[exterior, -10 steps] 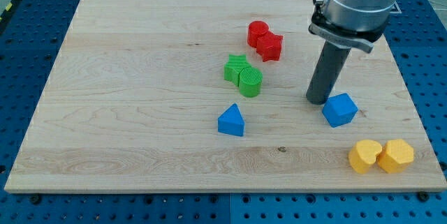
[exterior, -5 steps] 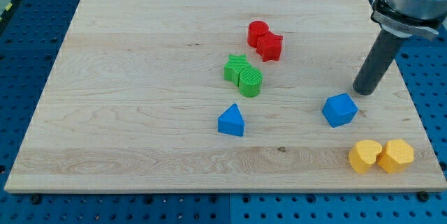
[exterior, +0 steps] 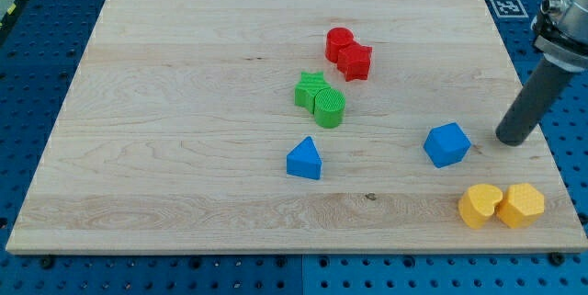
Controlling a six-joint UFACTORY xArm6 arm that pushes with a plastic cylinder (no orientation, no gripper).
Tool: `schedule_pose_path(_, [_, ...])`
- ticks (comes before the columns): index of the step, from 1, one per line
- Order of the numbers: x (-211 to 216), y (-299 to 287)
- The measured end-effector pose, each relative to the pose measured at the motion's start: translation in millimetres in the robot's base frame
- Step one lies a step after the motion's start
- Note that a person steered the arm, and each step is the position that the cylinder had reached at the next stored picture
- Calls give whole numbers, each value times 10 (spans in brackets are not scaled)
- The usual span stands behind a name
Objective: Push the blue cube into the blue triangle
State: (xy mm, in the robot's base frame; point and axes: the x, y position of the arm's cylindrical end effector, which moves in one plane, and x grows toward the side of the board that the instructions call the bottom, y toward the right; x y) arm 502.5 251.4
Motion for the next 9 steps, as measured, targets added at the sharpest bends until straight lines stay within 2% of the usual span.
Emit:
schedule_pose_path(1, [12, -3])
schedule_pose_path(6, [174, -1229])
schedule_pose_path(9, [244, -1323])
